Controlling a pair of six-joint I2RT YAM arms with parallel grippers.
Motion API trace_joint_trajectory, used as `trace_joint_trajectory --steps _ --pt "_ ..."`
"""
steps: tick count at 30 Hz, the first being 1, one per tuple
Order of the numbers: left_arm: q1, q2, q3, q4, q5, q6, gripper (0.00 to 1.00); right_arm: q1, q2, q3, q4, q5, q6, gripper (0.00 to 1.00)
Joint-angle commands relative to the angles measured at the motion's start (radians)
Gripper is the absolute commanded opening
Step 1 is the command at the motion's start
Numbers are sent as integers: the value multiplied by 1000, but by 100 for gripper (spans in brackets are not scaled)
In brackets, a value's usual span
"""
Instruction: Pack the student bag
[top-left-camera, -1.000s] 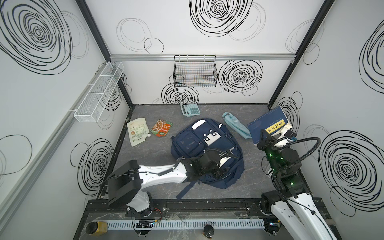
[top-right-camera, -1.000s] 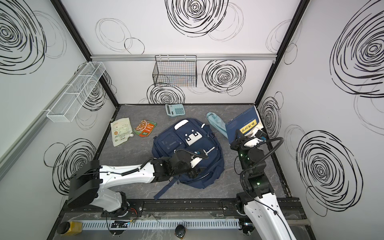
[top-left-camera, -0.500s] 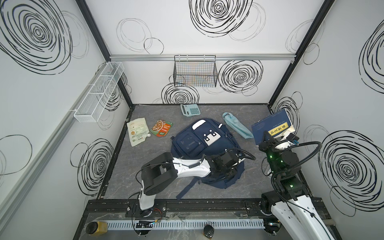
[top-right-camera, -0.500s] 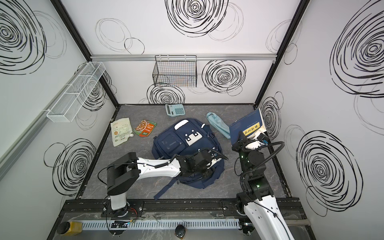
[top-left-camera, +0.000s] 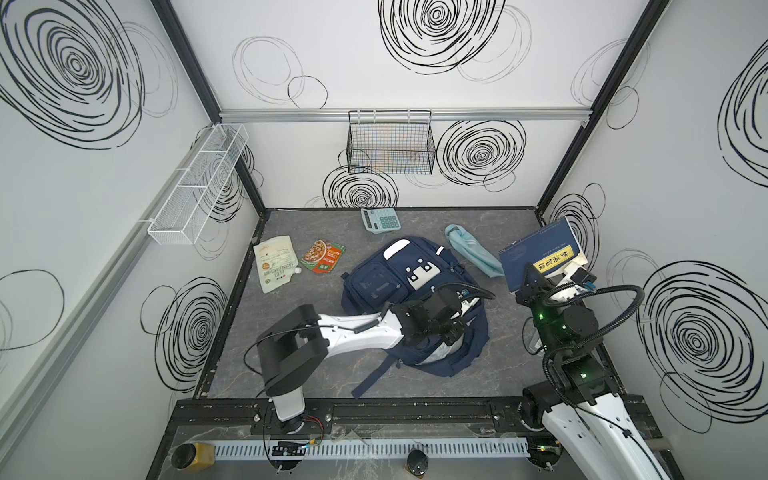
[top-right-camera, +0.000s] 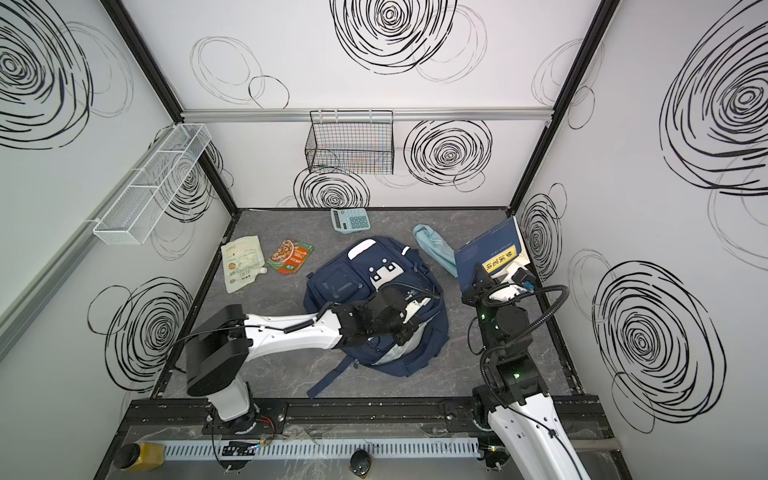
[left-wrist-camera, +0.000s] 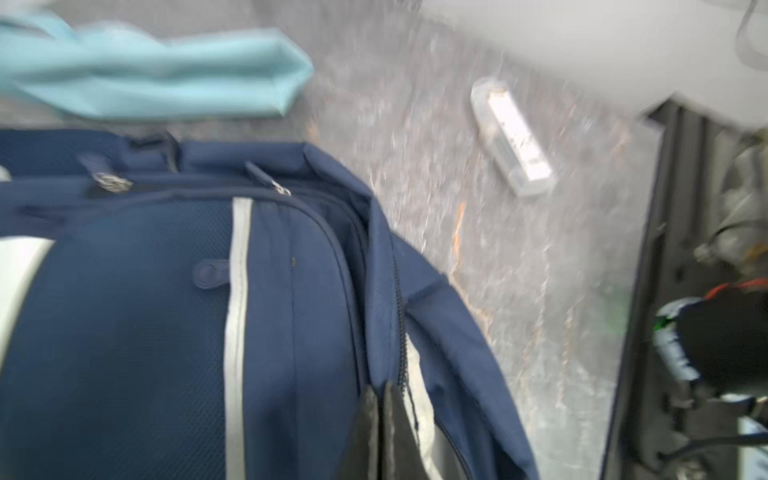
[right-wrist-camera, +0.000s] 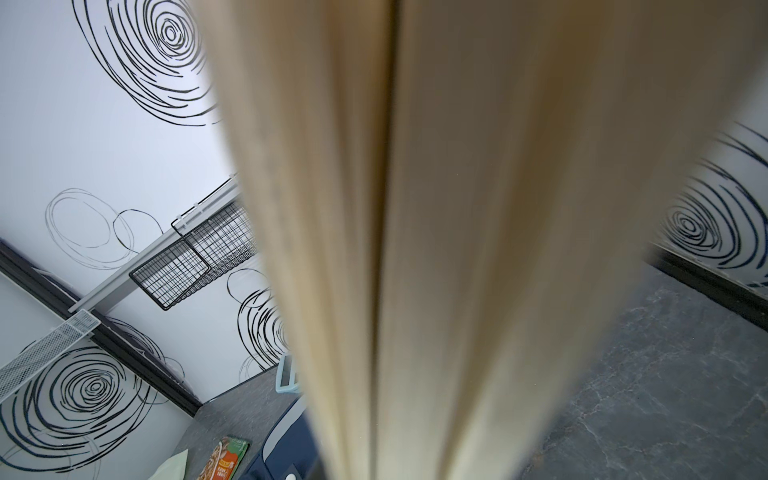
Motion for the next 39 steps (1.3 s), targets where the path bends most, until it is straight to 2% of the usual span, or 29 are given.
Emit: trace_joint_trajectory --steps 1,7,13,19,23,30,39 --pt "20 -155 -69 204 -83 -31 0 6 27 4 85 -48 18 0" --pt "40 -351 -216 424 -176 -31 0 15 91 6 121 -111 51 0" --pt "63 -440 -285 568 -198 -14 0 15 154 -21 148 -227 123 0" --pt "68 -437 -313 650 -234 -34 0 16 164 -58 141 -285 202 0" --pt "68 -427 -327 720 -300 -64 0 16 140 -75 97 -329 259 0" --pt "62 -385 -353 854 -370 -125 0 43 105 -129 88 -447 433 0" --pt "55 -349 -345 839 -425 -124 0 157 73 -214 103 -412 565 0"
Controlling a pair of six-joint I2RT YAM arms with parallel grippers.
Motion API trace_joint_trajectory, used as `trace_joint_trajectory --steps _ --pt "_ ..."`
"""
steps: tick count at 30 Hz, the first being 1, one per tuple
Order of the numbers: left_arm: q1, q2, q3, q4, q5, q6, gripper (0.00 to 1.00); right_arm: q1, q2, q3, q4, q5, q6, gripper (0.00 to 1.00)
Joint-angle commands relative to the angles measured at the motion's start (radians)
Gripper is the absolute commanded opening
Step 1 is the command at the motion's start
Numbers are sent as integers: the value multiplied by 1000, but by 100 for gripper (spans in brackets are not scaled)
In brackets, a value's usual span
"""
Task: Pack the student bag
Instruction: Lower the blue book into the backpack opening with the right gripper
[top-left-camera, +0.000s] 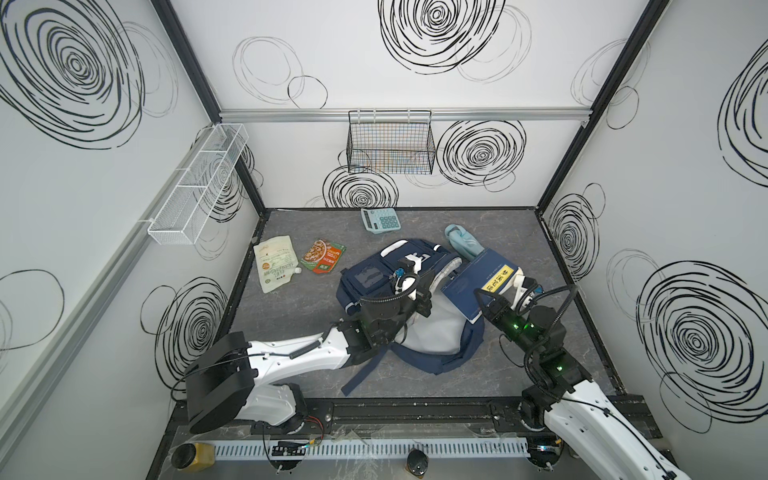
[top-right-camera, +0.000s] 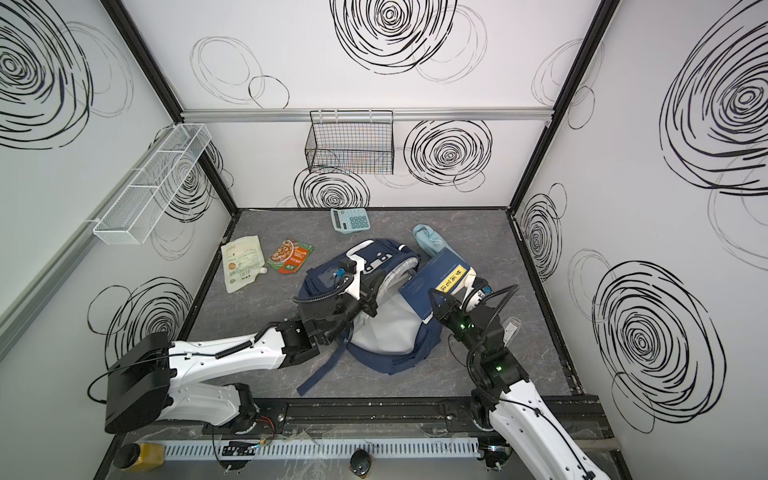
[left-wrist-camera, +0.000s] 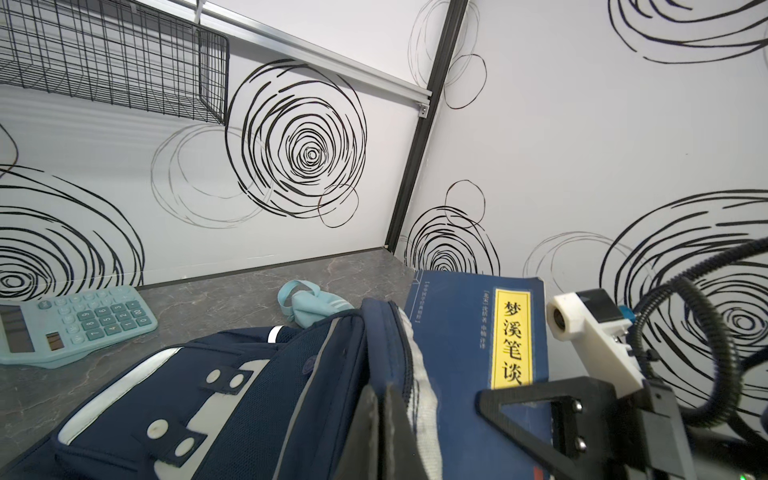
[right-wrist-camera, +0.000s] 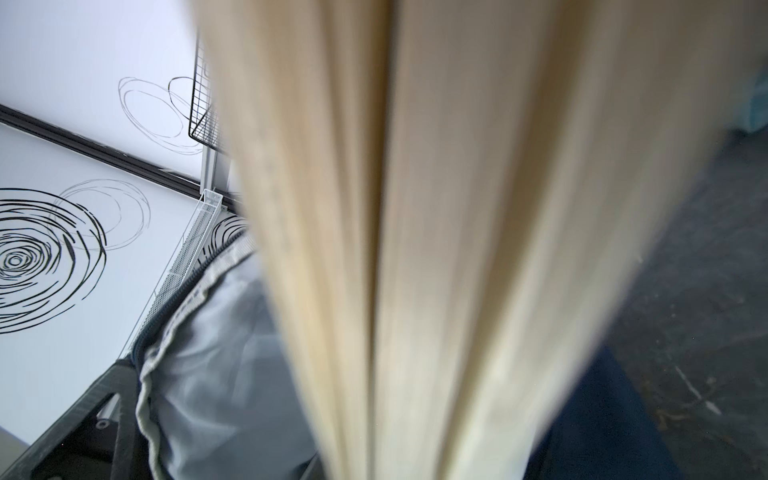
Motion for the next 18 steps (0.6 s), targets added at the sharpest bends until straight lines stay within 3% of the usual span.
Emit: trace_joint_trajectory --steps 1,18 --pt "1 -6 12 191 -67 -18 0 38 1 -16 52 -3 91 0" --pt "-17 -24 2 179 33 -52 0 240 143 -36 185 72 284 0"
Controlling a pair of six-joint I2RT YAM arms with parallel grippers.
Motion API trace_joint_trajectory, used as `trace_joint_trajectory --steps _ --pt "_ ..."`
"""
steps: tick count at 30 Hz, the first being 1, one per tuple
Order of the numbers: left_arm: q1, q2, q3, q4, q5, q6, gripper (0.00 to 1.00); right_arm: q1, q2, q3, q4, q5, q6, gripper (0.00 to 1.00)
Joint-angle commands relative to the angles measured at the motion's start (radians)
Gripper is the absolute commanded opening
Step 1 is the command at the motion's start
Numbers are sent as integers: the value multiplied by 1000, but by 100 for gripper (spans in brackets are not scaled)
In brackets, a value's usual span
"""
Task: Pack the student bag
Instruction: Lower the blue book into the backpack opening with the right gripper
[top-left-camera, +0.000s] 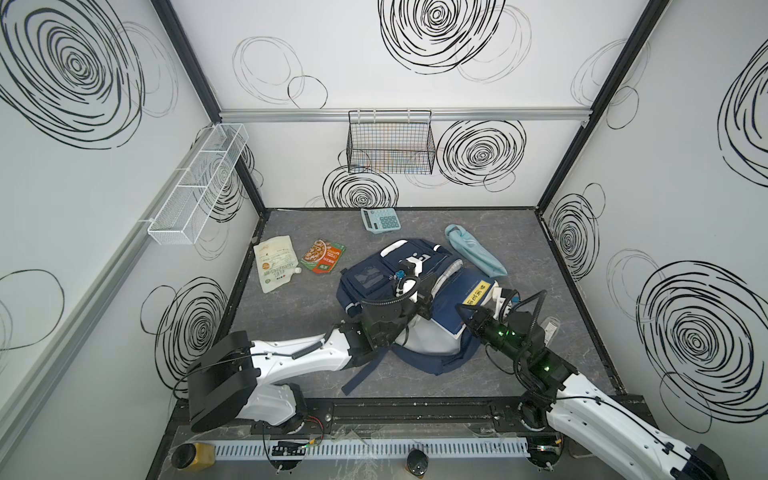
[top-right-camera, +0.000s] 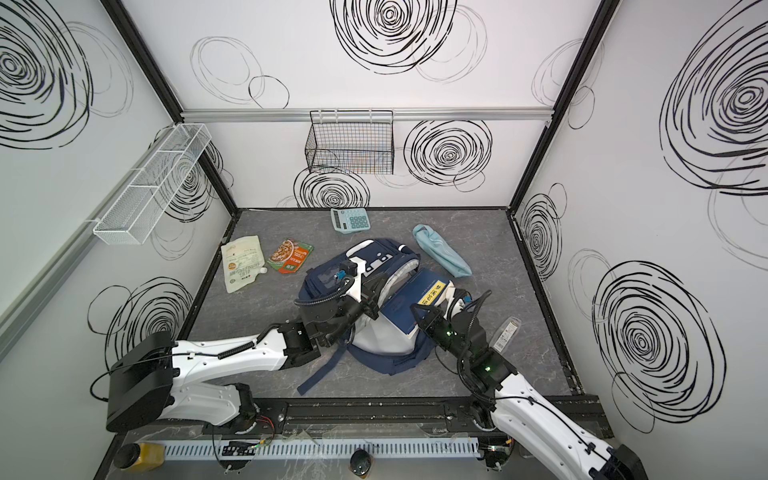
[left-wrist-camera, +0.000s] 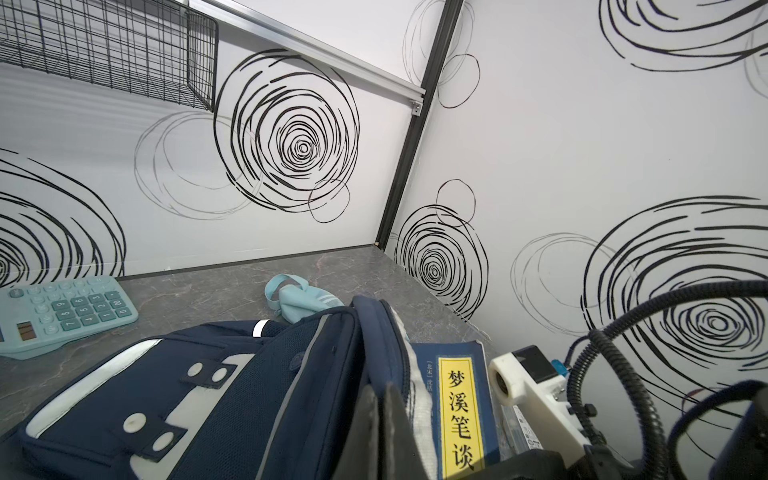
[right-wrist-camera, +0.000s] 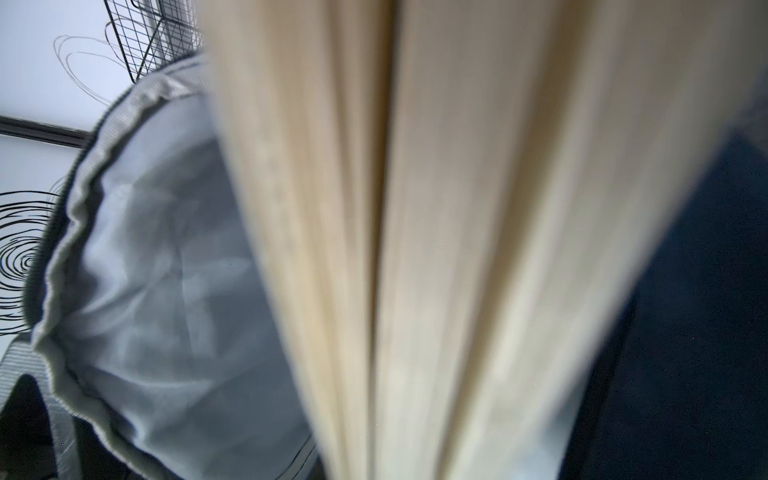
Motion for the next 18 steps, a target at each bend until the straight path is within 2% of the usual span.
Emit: trace_joint_trajectory --steps 1,9,15,17,18 --pt "0 -32 15 156 13 -15 0 36 42 5 118 8 64 0" --pt "-7 -39 18 153 15 -9 0 144 175 -4 244 90 163 0" --pt "-14 -41 24 146 14 7 0 159 305 -11 356 68 233 0" --pt "-16 -44 23 144 10 13 0 164 361 3 384 49 232 8" --pt "-16 -46 23 143 9 16 0 166 385 8 396 40 230 18"
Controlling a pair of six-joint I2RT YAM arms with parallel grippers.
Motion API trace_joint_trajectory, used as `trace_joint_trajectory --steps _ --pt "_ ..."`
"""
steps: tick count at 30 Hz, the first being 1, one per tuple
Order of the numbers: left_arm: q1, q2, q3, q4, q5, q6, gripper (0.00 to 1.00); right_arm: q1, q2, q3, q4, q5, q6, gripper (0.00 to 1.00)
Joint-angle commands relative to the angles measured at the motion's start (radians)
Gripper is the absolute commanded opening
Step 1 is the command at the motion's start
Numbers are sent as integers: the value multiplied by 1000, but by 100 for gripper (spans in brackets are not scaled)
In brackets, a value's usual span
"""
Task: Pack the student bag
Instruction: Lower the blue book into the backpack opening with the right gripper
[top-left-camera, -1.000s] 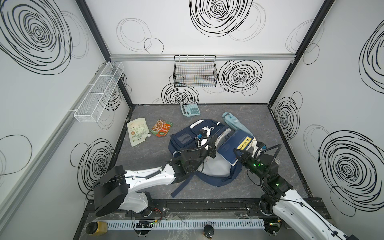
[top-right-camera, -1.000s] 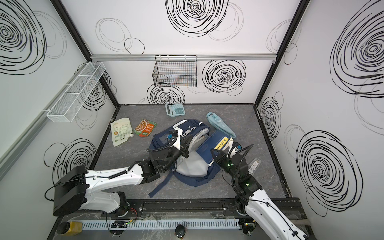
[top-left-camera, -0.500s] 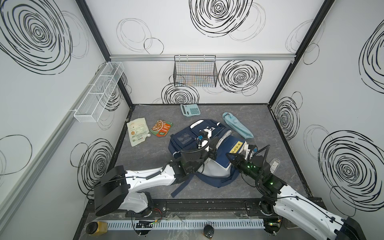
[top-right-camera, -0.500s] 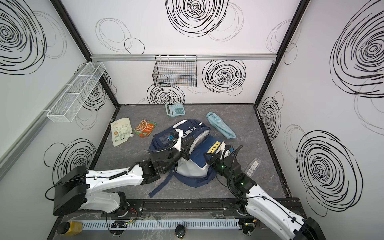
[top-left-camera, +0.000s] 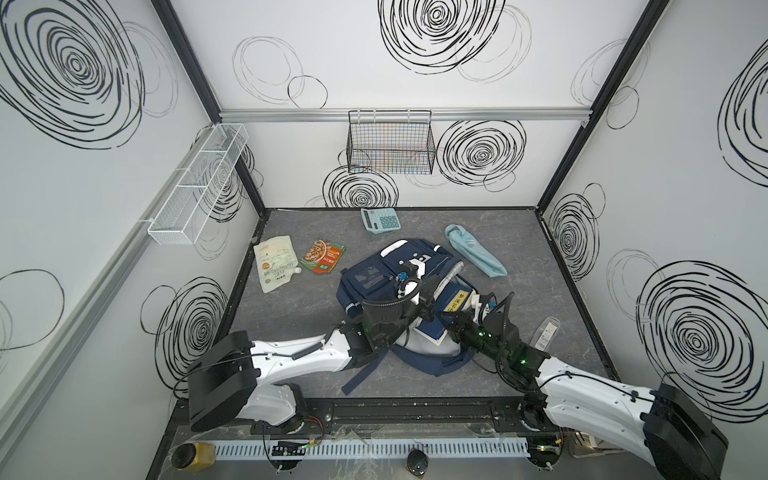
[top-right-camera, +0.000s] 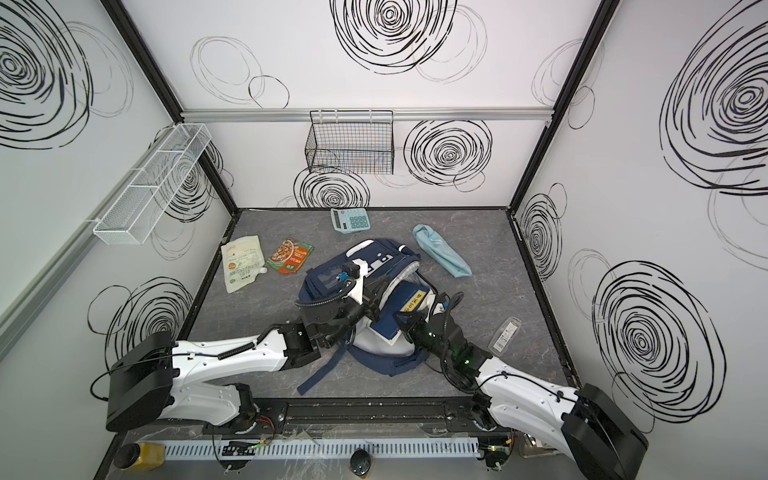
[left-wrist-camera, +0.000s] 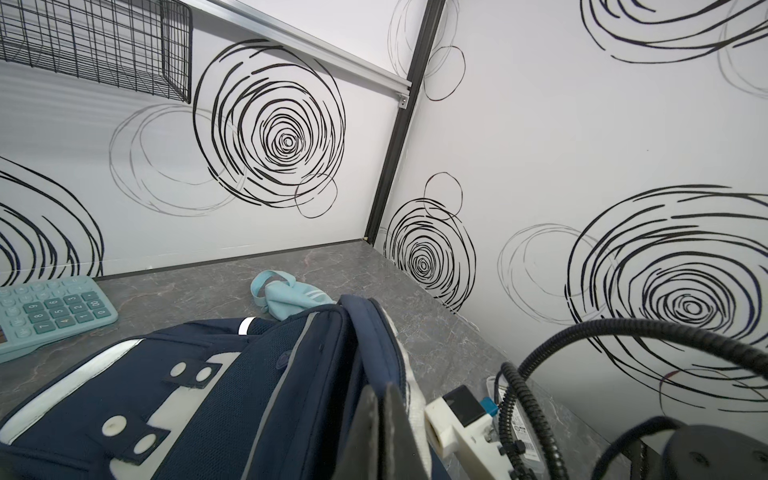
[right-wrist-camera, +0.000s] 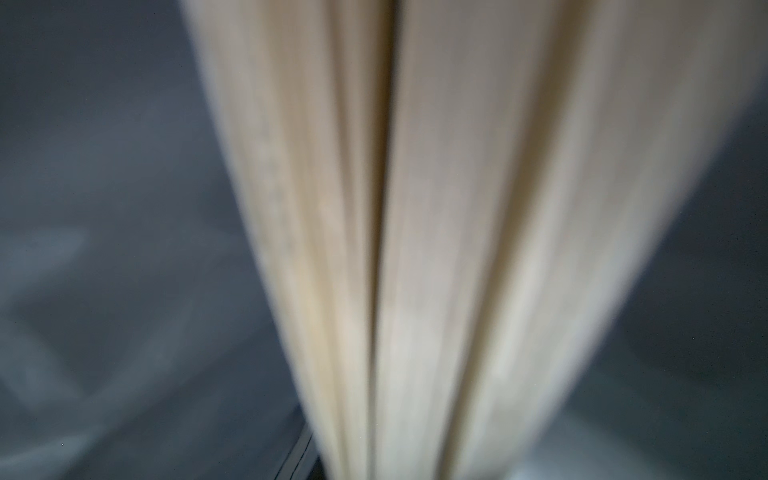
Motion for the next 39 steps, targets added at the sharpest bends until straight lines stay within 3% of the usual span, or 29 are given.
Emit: trace_joint_trajectory --steps 1,3,4,8,12,20,26,32,39 --pt "-4 -47 23 149 -13 15 0 13 63 23 130 -23 25 28" --pt "-3 -49 23 142 -10 21 0 10 89 40 116 -58 -30 55" --pt "-3 -50 23 136 -8 22 0 8 90 60 58 -64 -66 64" --pt "-2 -56 19 129 -7 25 0 11 17 109 -210 -22 -217 83" --pt "-2 -57 4 153 -13 21 0 10 -120 93 -379 38 -291 88" --pt "-1 -59 -6 176 -10 11 0 11 -304 -6 -469 54 -311 88" --pt "-1 -69 -6 172 -11 10 0 11 -219 -7 -372 6 -305 85" --pt "0 -71 0 156 -9 6 0 11 -113 48 -414 -24 -312 86" --pt "-1 -57 -8 180 -7 -8 0 11 -196 -44 -368 -5 -270 88"
